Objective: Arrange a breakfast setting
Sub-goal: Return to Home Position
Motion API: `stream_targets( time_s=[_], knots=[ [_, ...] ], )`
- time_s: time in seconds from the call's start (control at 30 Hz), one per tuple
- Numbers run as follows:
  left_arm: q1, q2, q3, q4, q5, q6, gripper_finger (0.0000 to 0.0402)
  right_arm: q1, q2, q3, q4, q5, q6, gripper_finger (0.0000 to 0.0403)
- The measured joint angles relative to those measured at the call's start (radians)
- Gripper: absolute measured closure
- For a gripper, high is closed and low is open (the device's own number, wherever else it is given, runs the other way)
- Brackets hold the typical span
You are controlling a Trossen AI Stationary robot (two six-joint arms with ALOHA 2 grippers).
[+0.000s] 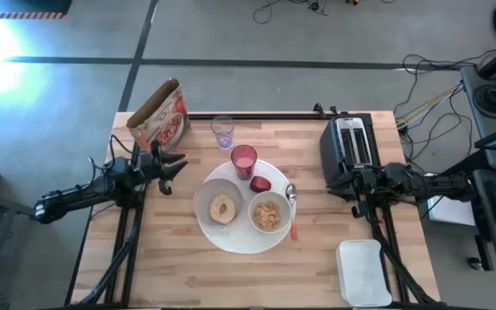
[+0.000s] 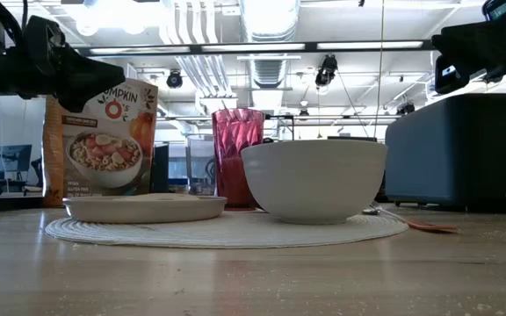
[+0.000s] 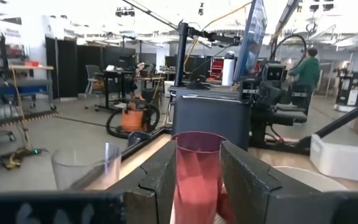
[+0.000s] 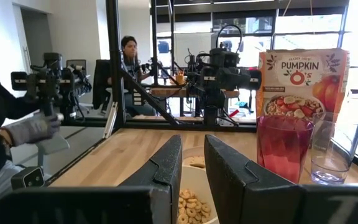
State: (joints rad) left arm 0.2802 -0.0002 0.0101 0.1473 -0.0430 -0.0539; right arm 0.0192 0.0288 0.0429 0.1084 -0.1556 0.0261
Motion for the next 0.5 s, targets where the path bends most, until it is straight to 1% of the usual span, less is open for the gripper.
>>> stream_targets(
  time_s=[0.07, 0.5],
  knots=[
    [0.000, 0.000, 0.000, 0.001, 0.000, 0.019, 0.0295, 0.000, 0.000, 0.000, 0.000, 0.000, 0.000, 0.0344],
    [0.000, 0.010, 0.000, 0.001, 0.000, 0.008, 0.0295, 0.000, 0.000, 0.000, 0.000, 0.000, 0.000, 0.0344]
  ],
)
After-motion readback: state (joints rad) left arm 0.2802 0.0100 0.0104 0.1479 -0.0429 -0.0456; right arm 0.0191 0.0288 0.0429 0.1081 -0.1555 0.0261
